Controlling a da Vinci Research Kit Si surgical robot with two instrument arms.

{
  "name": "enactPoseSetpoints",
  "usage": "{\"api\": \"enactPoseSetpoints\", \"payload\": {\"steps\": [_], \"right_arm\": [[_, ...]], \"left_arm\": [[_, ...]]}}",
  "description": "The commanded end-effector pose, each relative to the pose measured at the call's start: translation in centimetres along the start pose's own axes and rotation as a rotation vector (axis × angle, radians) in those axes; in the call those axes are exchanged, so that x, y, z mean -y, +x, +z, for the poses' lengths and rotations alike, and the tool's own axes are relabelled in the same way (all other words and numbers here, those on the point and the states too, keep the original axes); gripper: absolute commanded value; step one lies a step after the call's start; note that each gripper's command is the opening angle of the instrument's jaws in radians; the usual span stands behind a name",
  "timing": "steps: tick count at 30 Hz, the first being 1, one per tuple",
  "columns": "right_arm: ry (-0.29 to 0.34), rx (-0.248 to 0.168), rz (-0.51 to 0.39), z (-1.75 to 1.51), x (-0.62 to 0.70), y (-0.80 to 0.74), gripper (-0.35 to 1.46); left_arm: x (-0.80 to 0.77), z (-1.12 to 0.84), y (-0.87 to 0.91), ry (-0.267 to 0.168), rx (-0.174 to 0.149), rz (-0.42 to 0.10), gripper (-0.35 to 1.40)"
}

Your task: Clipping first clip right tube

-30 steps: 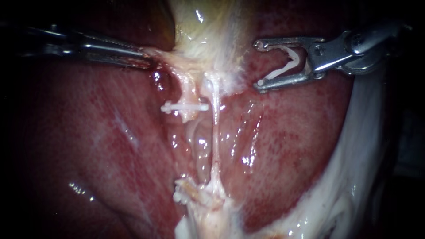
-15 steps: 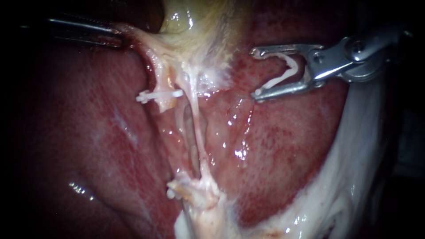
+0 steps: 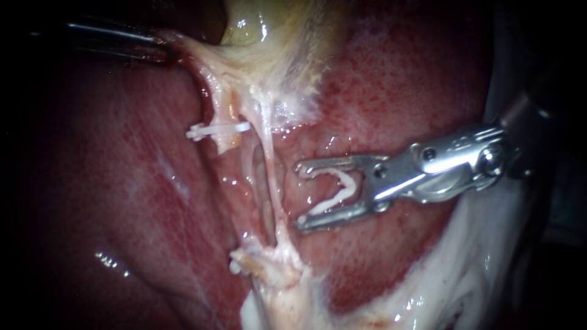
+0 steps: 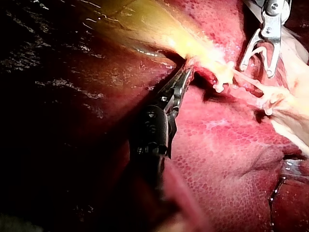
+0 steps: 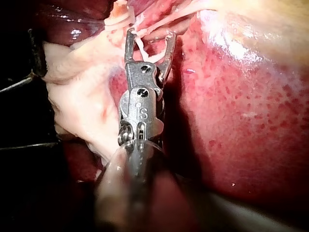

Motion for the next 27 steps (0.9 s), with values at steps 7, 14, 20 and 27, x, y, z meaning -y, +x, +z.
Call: {"api": "enactPoseSetpoints", "payload": {"steps": [7, 14, 20, 27], "right_arm": [[0.050, -0.022, 0.062, 0.26, -0.03, -0.16, 0.49], [0.140, -0.142, 0.178, 0.40, -0.10, -0.12, 0.49], [0.218, -0.208, 0.256, 0.44, -0.07, -0.09, 0.49], [0.314, -0.244, 0.309, 0.46, 0.12, 0.00, 0.48]], "left_arm": [[0.00, -0.01, 0.00, 0.000, 0.000, 0.000, -0.35], [0.01, -0.01, 0.00, 0.003, 0.000, 0.000, -0.35], [0.02, -0.01, 0.00, 0.003, 0.000, -0.001, -0.35], [0.03, -0.02, -0.01, 0.003, 0.000, -0.001, -0.35]]}}
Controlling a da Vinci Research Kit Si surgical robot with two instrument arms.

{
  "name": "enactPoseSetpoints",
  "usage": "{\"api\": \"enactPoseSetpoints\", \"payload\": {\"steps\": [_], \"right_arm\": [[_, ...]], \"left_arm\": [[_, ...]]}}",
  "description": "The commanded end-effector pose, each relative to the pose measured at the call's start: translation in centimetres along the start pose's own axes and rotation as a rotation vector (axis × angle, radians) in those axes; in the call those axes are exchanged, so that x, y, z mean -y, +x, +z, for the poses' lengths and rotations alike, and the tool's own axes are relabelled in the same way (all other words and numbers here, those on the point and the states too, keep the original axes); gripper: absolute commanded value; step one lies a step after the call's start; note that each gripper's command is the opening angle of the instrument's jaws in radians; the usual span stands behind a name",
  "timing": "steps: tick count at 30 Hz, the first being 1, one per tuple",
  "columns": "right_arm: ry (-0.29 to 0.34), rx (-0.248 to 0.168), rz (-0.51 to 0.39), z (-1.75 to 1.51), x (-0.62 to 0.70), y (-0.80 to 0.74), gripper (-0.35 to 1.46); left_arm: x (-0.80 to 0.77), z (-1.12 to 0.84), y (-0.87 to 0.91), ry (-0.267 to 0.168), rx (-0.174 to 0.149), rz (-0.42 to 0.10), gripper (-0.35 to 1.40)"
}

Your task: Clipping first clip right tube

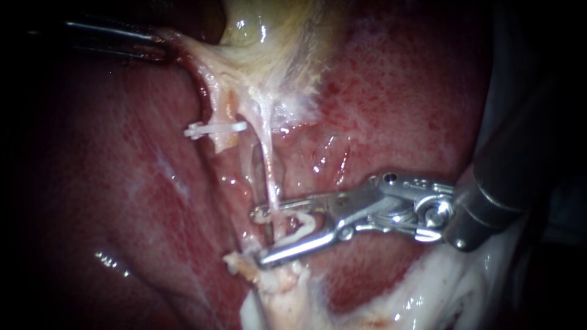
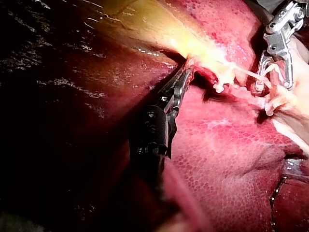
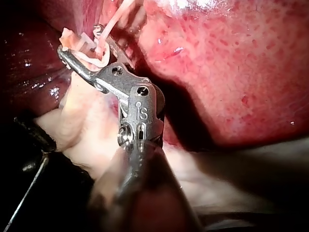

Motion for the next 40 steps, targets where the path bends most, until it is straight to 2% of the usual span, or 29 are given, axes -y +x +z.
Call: {"api": "enactPoseSetpoints", "payload": {"steps": [1, 5, 10, 17, 22, 25, 30, 40], "right_arm": [[0.012, 0.004, 0.005, 0.02, 0.02, 0.01, 0.47], [0.031, 0.011, 0.013, 0.04, 0.07, 0.02, 0.42], [0.011, 0.000, 0.030, 0.01, 0.06, 0.02, 0.30], [0.011, 0.000, 0.071, -0.04, 0.06, 0.00, -0.01], [0.012, 0.001, 0.083, -0.04, 0.07, 0.00, -0.34], [0.010, 0.003, 0.089, -0.04, 0.07, 0.00, -0.35], [-0.006, 0.035, 0.101, -0.04, 0.08, -0.01, -0.35], [-0.008, 0.035, 0.101, -0.04, 0.05, -0.02, -0.35]], "left_arm": [[0.00, 0.00, 0.00, 0.000, 0.000, 0.000, -0.35], [0.00, 0.00, 0.00, 0.000, 0.000, 0.000, -0.35], [0.00, 0.00, 0.00, 0.000, 0.000, 0.000, -0.35], [0.00, 0.00, 0.00, 0.000, 0.000, 0.000, -0.35], [0.00, 0.00, 0.00, 0.000, 0.000, 0.000, -0.35], [0.00, 0.00, 0.00, 0.000, 0.000, 0.000, -0.35], [0.01, 0.00, 0.00, 0.000, 0.000, 0.000, -0.35], [0.01, 0.01, 0.00, 0.004, 0.000, -0.001, -0.35]]}}
